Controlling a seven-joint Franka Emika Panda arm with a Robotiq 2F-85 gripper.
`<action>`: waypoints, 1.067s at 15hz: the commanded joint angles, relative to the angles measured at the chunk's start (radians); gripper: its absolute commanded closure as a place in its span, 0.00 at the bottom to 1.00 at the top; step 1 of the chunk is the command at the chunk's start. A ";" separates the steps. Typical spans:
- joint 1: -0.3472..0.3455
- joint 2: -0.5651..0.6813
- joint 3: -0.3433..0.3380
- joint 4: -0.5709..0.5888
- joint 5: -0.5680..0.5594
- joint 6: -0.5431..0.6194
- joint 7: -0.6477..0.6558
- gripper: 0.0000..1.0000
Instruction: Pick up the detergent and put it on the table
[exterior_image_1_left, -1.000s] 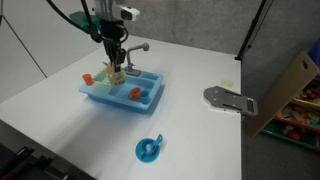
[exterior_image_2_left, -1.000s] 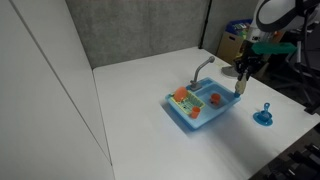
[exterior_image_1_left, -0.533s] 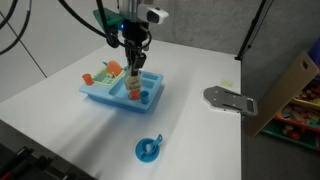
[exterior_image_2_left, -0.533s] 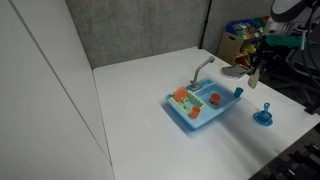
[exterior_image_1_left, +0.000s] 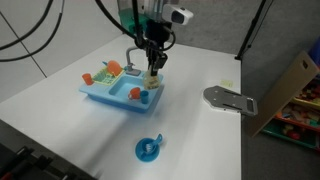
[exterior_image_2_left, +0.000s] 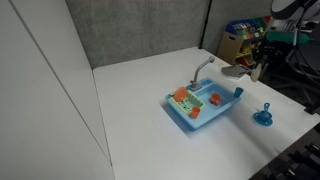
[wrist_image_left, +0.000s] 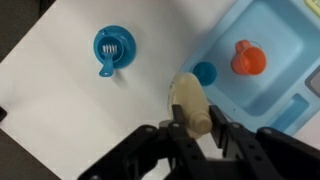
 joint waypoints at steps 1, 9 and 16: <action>-0.026 0.088 -0.006 0.115 0.038 -0.035 0.018 0.90; -0.075 0.221 -0.016 0.175 0.086 -0.016 0.029 0.91; -0.105 0.288 -0.027 0.156 0.145 0.035 0.061 0.92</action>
